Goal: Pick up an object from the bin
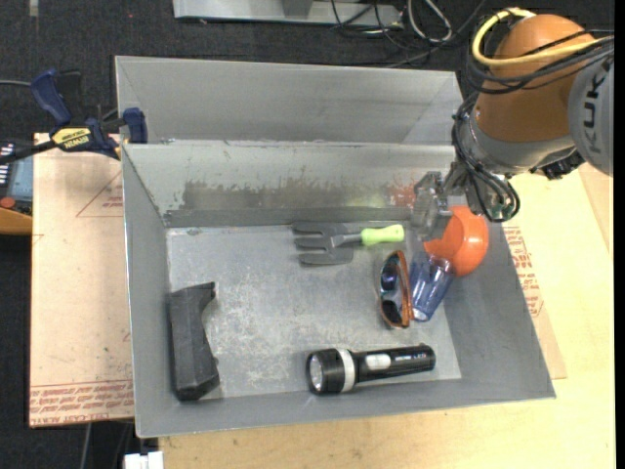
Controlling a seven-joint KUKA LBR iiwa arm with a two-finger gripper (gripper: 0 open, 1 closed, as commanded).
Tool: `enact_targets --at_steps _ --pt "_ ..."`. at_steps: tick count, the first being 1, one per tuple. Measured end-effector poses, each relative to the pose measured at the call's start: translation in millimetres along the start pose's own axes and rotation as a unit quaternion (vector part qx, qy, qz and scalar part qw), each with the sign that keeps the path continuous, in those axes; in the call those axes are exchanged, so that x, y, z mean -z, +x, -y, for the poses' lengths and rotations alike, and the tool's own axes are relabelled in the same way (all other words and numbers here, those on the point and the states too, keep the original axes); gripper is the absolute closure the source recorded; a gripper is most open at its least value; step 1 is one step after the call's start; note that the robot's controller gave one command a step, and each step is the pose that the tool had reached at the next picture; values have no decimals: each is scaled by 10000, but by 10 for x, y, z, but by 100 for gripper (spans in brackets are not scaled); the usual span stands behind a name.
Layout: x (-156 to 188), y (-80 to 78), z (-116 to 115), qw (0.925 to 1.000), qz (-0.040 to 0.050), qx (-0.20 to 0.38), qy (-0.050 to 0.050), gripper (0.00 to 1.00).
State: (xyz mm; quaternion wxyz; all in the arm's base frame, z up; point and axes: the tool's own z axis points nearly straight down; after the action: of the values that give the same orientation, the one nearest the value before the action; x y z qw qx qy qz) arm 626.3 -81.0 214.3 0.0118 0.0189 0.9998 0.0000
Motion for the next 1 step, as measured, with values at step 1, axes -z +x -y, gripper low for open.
enact_targets --at_steps 1 --pt "-214 121 -8 9768 6 2144 -5 100"
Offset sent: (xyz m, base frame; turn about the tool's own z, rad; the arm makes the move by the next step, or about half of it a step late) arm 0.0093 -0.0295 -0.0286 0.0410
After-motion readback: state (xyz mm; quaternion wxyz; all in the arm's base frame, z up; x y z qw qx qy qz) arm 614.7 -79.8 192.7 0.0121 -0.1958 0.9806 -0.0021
